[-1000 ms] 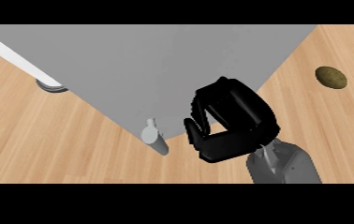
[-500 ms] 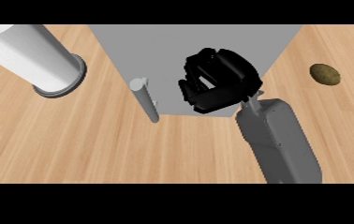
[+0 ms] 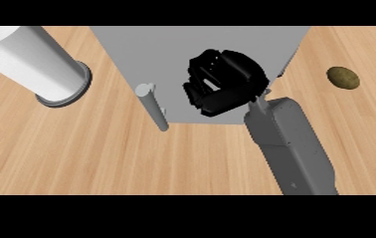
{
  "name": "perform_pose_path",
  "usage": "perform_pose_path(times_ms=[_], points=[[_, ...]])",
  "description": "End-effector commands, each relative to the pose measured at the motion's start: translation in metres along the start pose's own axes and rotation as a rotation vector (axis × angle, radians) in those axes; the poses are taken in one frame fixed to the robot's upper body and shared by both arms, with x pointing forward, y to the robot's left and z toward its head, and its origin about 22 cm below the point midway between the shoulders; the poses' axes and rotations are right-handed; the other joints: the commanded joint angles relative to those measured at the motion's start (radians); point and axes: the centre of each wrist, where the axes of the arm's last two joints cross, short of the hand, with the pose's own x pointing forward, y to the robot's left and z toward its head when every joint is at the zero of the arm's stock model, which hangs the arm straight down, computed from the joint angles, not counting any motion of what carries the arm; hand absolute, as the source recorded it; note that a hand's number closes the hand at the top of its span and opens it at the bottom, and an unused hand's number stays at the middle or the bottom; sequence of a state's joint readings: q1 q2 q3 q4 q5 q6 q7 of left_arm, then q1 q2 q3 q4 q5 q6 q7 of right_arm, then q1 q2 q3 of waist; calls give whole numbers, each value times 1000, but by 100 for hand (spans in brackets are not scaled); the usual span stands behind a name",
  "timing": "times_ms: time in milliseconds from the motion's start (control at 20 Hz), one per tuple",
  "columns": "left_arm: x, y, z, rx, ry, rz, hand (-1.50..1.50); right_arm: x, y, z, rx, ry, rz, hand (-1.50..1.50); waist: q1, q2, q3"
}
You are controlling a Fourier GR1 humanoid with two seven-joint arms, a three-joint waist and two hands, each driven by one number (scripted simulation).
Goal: Pick up the bottled water, place it into the cabinet and close the cabinet
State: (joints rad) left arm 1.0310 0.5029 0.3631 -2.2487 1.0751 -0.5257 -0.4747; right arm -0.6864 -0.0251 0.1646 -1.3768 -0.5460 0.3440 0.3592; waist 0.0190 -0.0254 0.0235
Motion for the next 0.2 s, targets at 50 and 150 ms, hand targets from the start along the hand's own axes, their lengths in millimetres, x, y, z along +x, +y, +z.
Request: perform_pose_path(times_ms=[50,150], points=[[-2,2,-13,-22,5,13,-150,24,0,-46,-34,-21,-10,150,29,38,-24],[3,-4,-10,-16,12,6,-150,24,-6,-43,-31,-12,-27,150,30,36,-23]])
